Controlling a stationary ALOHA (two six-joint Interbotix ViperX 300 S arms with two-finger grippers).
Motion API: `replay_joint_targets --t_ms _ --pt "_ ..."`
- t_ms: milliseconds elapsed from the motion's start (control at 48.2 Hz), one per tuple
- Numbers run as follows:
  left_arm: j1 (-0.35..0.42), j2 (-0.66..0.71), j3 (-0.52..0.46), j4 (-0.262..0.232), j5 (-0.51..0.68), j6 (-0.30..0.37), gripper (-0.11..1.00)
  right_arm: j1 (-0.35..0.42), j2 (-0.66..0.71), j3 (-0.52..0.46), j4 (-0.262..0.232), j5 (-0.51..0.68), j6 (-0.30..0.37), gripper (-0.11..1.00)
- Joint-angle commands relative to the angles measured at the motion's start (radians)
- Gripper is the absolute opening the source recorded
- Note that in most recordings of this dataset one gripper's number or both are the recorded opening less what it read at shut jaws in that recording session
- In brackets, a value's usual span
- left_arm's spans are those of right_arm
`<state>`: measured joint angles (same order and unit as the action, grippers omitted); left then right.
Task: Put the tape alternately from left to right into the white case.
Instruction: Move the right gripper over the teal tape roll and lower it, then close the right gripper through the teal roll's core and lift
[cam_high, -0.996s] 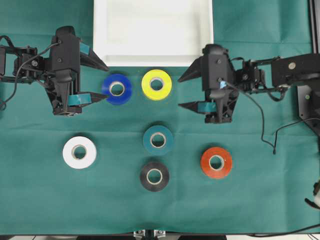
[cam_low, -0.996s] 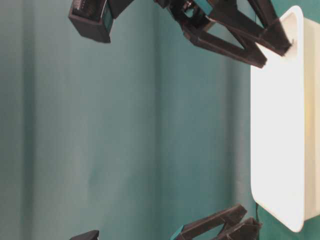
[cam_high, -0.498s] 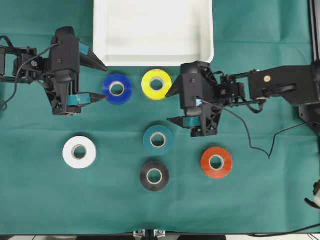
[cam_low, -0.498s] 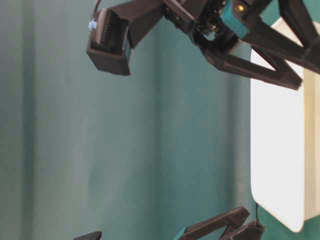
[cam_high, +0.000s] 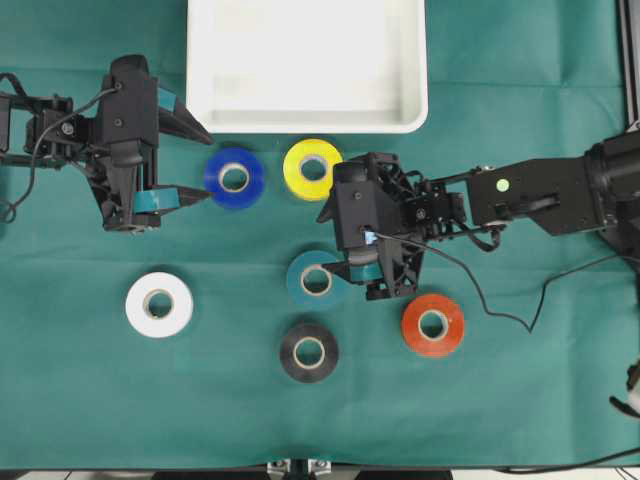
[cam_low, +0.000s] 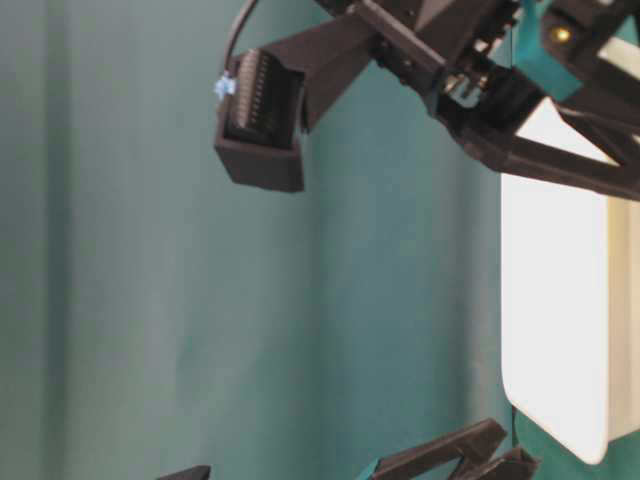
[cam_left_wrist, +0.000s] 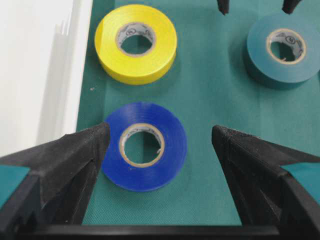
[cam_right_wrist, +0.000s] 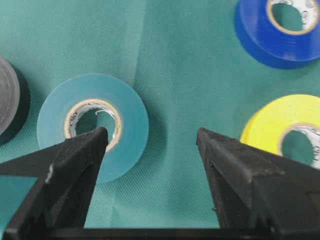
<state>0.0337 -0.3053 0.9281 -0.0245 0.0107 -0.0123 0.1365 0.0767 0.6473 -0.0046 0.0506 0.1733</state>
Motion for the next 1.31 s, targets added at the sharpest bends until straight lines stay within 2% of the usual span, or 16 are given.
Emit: replay_joint_targets --t_ms 0,809,1286 --pt "0.002 -0.006 -0.008 -0.002 -0.006 0.002 0.62 0.009 0.0 -0.031 -0.002 -0.006 0.002 0.82" --pt "0.002 -0.006 -0.008 -0.002 -0.006 0.003 0.62 0.031 0.104 -0.084 -0.002 -0.006 0.008 0.82" --pt "0.002 -0.006 -0.005 -0.002 -0.006 0.002 0.62 0.005 0.147 -0.084 -0.002 -0.011 0.006 0.82"
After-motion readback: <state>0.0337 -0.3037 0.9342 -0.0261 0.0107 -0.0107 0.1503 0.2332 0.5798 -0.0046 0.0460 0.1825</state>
